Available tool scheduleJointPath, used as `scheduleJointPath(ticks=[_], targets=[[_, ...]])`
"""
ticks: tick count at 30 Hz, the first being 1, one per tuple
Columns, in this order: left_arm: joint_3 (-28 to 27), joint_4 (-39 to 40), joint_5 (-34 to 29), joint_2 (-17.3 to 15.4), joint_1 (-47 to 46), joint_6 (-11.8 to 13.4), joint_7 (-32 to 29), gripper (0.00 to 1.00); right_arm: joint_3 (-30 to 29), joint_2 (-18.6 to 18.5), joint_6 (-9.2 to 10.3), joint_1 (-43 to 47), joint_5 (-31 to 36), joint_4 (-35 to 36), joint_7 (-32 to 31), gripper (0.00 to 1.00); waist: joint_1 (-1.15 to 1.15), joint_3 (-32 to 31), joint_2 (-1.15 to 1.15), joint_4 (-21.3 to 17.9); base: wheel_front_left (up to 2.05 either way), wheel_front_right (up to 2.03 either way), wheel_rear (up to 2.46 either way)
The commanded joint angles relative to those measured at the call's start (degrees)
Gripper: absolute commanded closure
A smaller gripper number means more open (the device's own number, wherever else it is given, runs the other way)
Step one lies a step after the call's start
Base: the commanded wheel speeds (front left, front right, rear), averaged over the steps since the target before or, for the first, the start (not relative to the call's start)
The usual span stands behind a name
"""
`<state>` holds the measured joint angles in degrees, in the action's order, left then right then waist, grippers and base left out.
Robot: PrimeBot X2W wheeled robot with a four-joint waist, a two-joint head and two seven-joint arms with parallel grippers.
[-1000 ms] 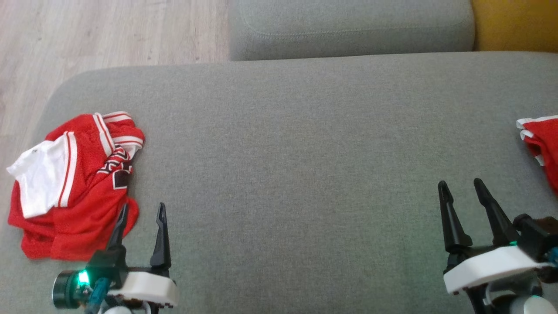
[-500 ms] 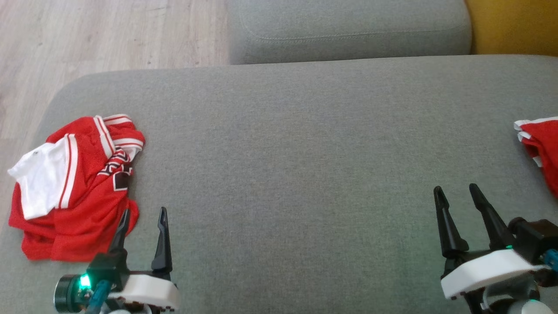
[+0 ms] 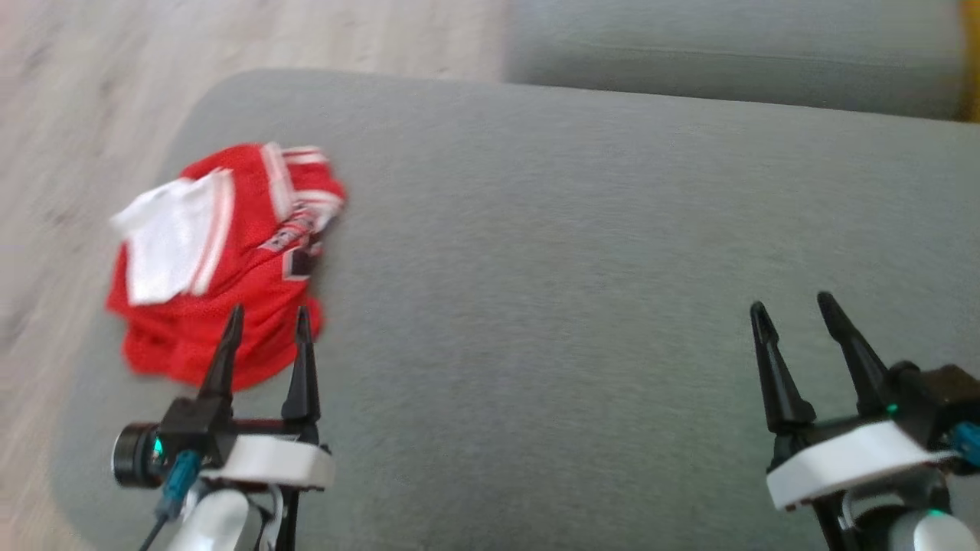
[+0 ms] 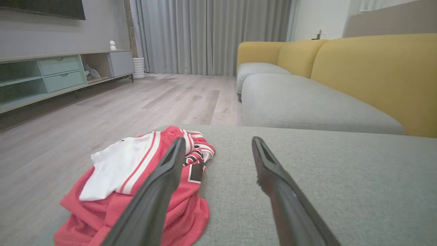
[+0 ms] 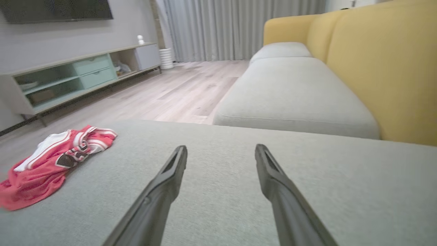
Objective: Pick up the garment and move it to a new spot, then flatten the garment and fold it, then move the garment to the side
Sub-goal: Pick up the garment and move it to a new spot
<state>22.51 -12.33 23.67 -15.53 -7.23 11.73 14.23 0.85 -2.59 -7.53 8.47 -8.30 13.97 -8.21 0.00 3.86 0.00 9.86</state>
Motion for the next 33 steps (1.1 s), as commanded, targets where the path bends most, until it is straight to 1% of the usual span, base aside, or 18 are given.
scheduleJointPath(ticks=[1,4,8,11,14,19,23,27,30,33], targets=[[-2.53,0.78,-0.62,-0.27,-3.41,-0.39,0.68,0.00,1.79,-0.31,0.04,-3.75,0.79,3.04,-0.74,0.00,0.00,2.02,0.00,5.90,0.00,0.00,0.00],[-4.11,0.57,-1.25,0.69,-4.15,-1.02,0.73,0.00,2.74,-0.73,0.04,-4.81,1.37,3.98,-1.57,0.00,0.00,2.56,0.00,9.62,0.00,0.00,0.00],[-6.77,0.86,-2.62,1.61,-3.86,-1.71,0.75,0.00,4.14,-1.71,0.04,-6.24,1.61,4.60,-2.60,0.00,0.00,3.04,0.00,13.47,0.00,0.00,0.00],[-8.44,0.58,-3.51,2.10,-3.46,-2.28,0.75,0.00,5.18,-2.56,0.04,-7.06,1.71,4.88,-3.26,0.00,0.00,3.64,0.00,15.53,0.00,0.00,0.00],[-9.77,0.03,-4.28,2.64,-3.54,-2.94,0.76,0.00,5.67,-3.32,0.04,-7.96,1.57,5.33,-3.82,0.00,0.00,4.83,0.00,16.67,0.00,0.00,0.00],[-11.12,-2.51,-5.54,3.56,-6.17,-4.22,0.76,0.00,5.94,-4.95,0.04,-9.92,1.35,6.59,-5.34,0.00,0.00,8.37,0.00,16.59,0.00,0.00,0.00],[-10.55,-6.67,-5.94,4.96,-11.44,-6.63,0.76,0.00,5.31,-6.32,0.04,-11.54,1.04,8.34,-6.98,0.00,0.00,12.74,0.00,15.57,0.00,0.00,0.00],[-9.16,-16.09,-5.15,6.08,-18.91,-9.92,-0.22,0.00,4.59,-7.73,0.04,-12.82,0.84,10.06,-8.68,0.00,0.00,17.02,0.00,14.12,0.00,0.00,0.00],[-8.45,-24.09,-4.36,6.52,-24.70,-12.28,-2.37,0.00,4.07,-8.34,0.04,-13.35,0.58,10.87,-9.48,0.00,0.00,19.37,0.00,12.97,0.00,0.00,0.00],[-8.70,-31.71,-2.71,7.00,-29.40,-14.04,-5.48,0.00,3.48,-8.54,0.04,-13.50,0.15,11.32,-10.00,0.00,0.00,20.87,0.00,12.05,0.00,0.00,0.00]])
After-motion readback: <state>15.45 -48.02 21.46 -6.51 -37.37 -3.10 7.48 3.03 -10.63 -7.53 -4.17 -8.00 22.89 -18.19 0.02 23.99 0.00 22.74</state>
